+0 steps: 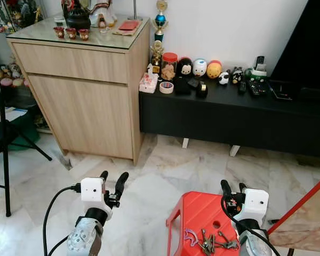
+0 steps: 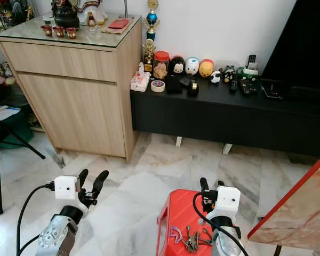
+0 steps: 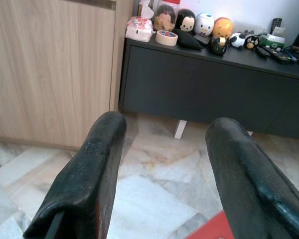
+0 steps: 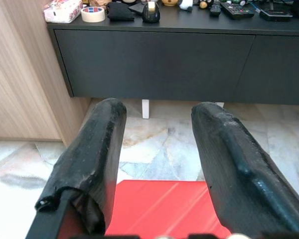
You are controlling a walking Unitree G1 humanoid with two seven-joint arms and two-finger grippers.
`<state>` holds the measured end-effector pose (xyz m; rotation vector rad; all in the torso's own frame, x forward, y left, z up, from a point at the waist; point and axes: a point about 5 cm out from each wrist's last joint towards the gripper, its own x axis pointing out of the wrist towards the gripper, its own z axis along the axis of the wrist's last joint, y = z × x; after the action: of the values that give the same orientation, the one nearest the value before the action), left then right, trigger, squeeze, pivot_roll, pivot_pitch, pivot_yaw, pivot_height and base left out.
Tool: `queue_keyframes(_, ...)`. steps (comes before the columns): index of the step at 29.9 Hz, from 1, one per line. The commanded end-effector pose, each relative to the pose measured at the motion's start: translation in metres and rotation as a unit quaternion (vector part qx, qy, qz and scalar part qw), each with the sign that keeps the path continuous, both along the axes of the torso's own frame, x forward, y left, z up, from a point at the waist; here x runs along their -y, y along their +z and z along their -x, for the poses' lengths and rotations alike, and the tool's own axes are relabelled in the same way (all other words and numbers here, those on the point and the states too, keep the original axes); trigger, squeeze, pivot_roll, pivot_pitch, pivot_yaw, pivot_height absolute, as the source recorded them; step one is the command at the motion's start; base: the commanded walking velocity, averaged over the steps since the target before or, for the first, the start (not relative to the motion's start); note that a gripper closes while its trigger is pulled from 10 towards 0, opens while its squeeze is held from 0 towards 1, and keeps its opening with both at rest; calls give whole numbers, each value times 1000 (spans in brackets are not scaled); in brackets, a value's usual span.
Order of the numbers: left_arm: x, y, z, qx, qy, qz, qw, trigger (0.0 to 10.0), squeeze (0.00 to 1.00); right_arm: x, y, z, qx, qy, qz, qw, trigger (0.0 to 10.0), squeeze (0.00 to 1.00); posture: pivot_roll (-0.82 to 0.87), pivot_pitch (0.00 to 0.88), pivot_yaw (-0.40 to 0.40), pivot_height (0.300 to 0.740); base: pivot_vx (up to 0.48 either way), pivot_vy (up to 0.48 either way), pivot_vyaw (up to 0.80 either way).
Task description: Hang keys on a hook
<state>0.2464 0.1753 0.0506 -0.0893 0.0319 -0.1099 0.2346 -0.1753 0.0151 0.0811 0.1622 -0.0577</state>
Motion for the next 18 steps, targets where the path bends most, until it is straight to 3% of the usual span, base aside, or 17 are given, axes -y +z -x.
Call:
queue_keyframes(1, 3, 1, 0, 0, -8, -2, 1000, 10000, 0, 2, 4, -3, 9, -4, -2, 1000, 10000, 0, 17, 0, -82, 740, 0, 0, 0)
queue_keyframes(18, -2, 4, 1, 10, 8, 4, 1000, 10000, 0, -2, 10, -9, 15, 20, 30, 999, 10000, 0, 16, 0, -85, 740, 0, 0, 0)
